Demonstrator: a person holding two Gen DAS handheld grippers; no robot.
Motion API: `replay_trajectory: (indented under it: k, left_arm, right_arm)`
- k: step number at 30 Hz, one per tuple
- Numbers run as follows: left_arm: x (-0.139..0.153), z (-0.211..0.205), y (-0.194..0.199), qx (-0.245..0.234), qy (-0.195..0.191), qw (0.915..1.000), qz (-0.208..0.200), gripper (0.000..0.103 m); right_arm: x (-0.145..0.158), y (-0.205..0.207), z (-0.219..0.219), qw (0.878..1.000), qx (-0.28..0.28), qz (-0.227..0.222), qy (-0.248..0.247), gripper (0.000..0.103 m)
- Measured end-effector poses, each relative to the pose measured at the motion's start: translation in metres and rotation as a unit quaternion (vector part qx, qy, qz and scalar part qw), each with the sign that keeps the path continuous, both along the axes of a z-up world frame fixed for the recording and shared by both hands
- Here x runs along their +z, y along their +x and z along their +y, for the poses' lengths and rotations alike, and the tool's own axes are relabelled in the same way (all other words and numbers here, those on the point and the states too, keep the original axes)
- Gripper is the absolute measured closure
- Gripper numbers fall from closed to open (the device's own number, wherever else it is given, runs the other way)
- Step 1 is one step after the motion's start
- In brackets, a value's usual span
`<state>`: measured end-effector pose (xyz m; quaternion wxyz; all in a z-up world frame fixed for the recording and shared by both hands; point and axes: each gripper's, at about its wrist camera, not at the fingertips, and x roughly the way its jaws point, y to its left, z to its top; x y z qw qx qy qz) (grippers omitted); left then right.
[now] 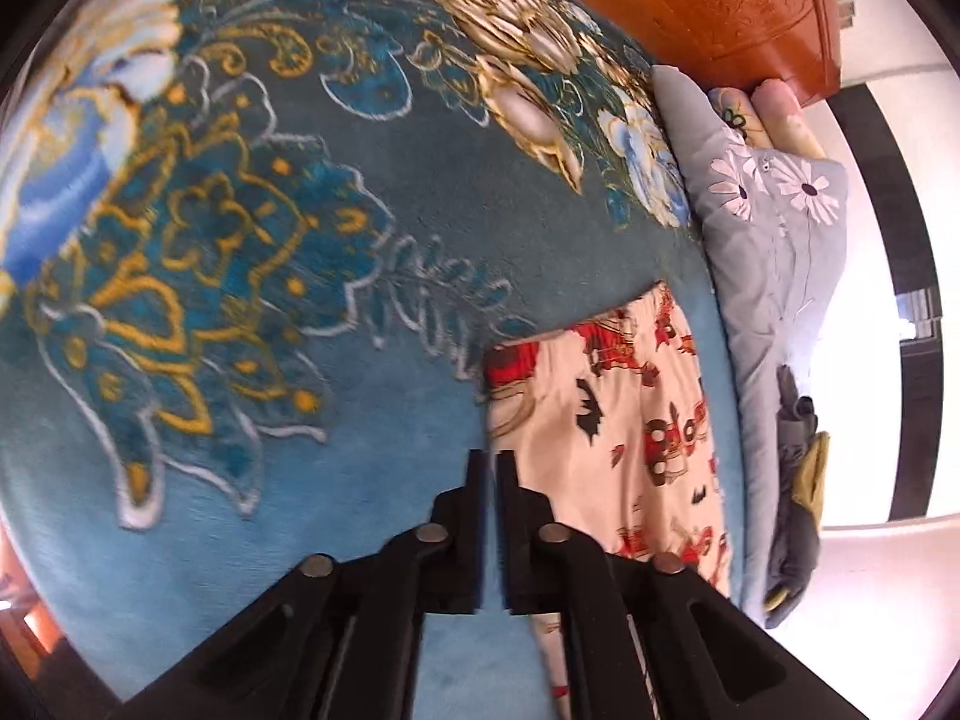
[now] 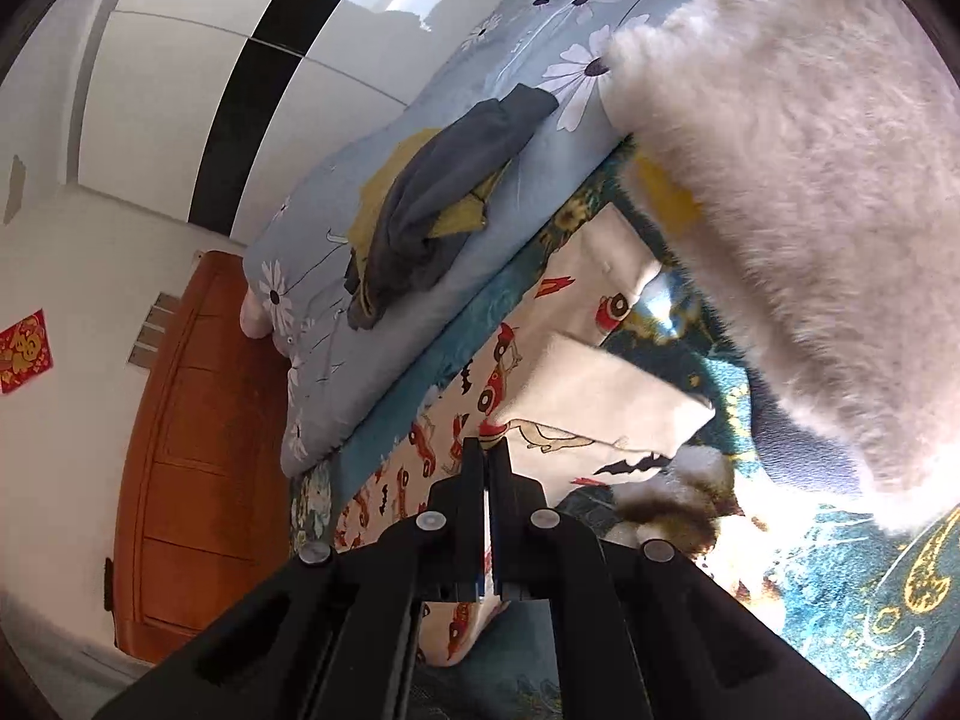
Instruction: Fold clothes
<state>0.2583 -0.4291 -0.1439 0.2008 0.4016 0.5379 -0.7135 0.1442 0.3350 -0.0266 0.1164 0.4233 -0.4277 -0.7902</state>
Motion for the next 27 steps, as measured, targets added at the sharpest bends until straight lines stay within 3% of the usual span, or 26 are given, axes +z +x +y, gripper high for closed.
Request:
replay_trajectory:
  k: [2, 3, 10, 13, 14, 15, 17, 18, 22, 27]
  left_arm:
    - [-0.002, 0.002, -0.007, -0.001, -0.001, 1.0, -0.001, 0.059]
    - [-0.002, 0.003, -0.01, -0.002, -0.007, 1.0, -0.002, 0.055]
    - [-0.012, -0.002, -0.043, -0.016, -0.048, 0.9978, -0.042, 0.053]
    - [-0.011, 0.003, -0.053, -0.026, -0.075, 0.9949, -0.062, 0.058]
    - [-0.01, 0.005, -0.054, -0.03, -0.082, 0.9944, -0.06, 0.078]
    - [-0.011, 0.007, -0.057, -0.037, -0.079, 0.9943, -0.062, 0.088]
    - [-0.01, 0.008, -0.056, -0.034, -0.086, 0.9933, -0.07, 0.093]
    - [-0.007, 0.008, -0.053, -0.028, -0.091, 0.9932, -0.067, 0.094]
    - [0.012, -0.005, -0.024, 0.024, -0.053, 0.9983, -0.008, 0.096]
    - [0.034, -0.008, -0.039, -0.008, -0.033, 0.9994, 0.0, 0.096]
  right_arm:
    - [0.001, -0.004, -0.005, 1.0, 0.01, 0.001, 0.002, 0.102]
    - [0.001, -0.006, -0.006, 1.0, 0.012, 0.002, 0.003, 0.102]
    - [-0.003, -0.005, 0.001, 1.0, 0.003, -0.009, -0.005, 0.102]
    - [-0.004, -0.006, 0.001, 1.0, 0.001, -0.013, -0.003, 0.102]
    - [-0.004, -0.006, 0.0, 1.0, 0.001, -0.013, -0.003, 0.102]
    - [-0.004, -0.007, -0.001, 1.0, 0.002, -0.013, -0.003, 0.102]
    - [-0.003, -0.01, -0.002, 1.0, 0.004, -0.014, -0.004, 0.102]
    - [-0.002, -0.011, -0.002, 1.0, 0.002, -0.014, 0.001, 0.102]
    - [0.007, -0.013, 0.006, 1.0, -0.013, -0.002, 0.015, 0.102]
    - [0.01, -0.029, 0.013, 1.0, -0.026, 0.006, 0.013, 0.102]
